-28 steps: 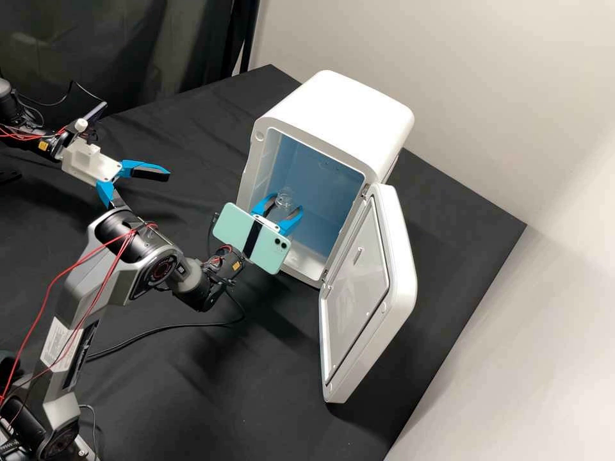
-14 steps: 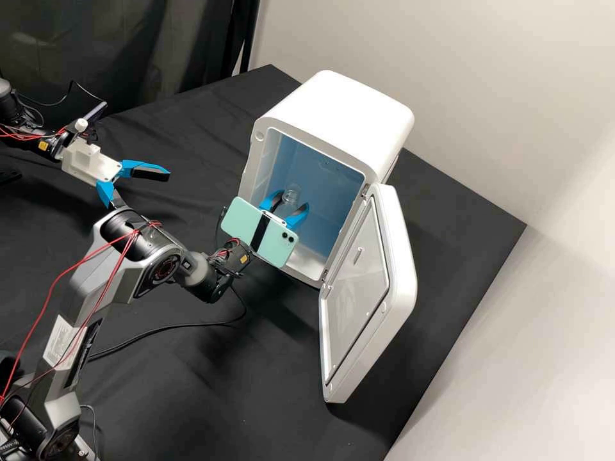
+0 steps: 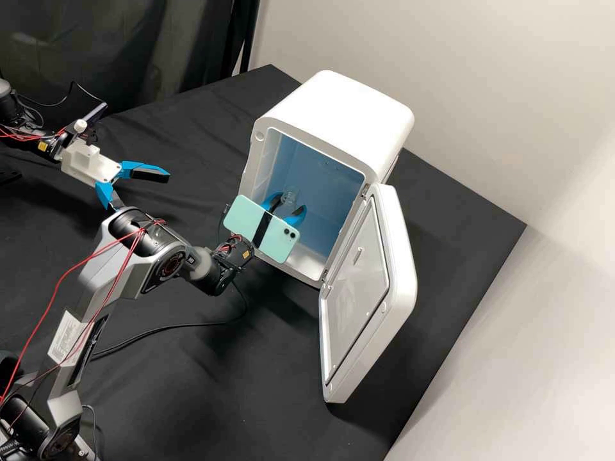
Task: Place the flask in the incubator
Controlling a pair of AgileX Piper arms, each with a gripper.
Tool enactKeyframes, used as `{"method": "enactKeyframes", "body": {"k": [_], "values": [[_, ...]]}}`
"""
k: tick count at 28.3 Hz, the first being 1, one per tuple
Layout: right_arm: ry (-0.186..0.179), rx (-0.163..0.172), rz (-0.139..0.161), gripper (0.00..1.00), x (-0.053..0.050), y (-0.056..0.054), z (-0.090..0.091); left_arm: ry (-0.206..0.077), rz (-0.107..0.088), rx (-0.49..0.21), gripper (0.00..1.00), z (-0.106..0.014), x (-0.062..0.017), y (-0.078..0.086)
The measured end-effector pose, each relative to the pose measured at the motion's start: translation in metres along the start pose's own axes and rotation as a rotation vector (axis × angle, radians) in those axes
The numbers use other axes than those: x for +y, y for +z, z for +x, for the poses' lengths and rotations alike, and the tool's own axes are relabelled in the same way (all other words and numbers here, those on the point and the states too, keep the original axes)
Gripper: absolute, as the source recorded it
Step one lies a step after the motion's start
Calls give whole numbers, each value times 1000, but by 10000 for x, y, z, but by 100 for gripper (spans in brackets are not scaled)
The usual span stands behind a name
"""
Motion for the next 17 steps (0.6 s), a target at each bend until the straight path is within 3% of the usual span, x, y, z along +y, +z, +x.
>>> {"method": "enactKeyframes", "body": {"k": [12, 17], "values": [[-19, -27, 1, 0, -38, 58, 204, -3, 5, -18, 100, 19, -2, 39], [2, -23, 1, 0, 31, 61, 284, -8, 6, -22, 100, 23, -8, 50]]}}
